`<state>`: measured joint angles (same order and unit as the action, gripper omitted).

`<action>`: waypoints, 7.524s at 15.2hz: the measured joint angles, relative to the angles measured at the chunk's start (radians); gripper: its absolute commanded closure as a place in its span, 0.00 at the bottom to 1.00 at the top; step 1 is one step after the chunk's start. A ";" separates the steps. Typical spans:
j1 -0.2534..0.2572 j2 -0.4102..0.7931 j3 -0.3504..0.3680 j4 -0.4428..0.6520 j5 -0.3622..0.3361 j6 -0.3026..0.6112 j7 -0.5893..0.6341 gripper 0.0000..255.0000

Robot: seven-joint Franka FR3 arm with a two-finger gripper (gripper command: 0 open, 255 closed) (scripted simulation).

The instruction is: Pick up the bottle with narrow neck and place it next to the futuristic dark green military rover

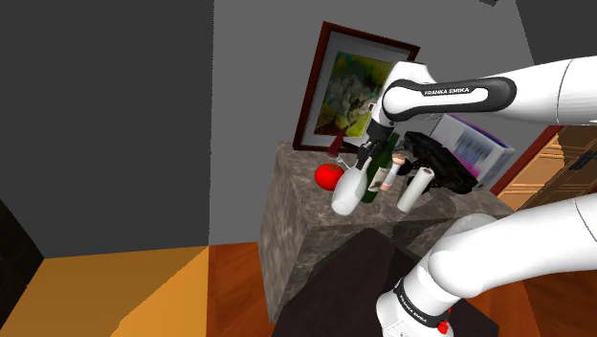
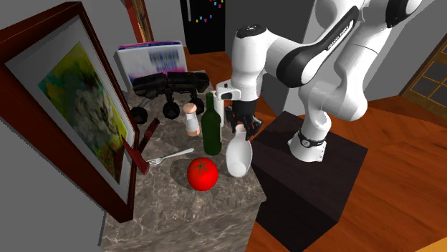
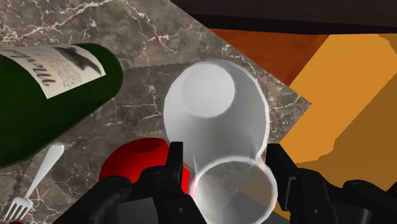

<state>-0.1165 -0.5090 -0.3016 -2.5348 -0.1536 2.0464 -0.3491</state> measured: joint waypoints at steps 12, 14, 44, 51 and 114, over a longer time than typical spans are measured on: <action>0.003 -0.041 0.021 0.128 0.010 -0.169 0.000 1.00; 0.004 -0.041 0.023 0.157 0.012 -0.198 -0.003 1.00; 0.024 0.023 0.055 0.613 0.047 -0.591 -0.012 1.00; 0.028 0.064 0.053 0.748 0.054 -0.685 -0.023 1.00; -0.159 0.457 -0.785 1.003 0.118 -0.544 -1.052 1.00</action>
<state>-0.2759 -0.0518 -1.0868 -1.5314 -0.0356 1.5025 -1.4011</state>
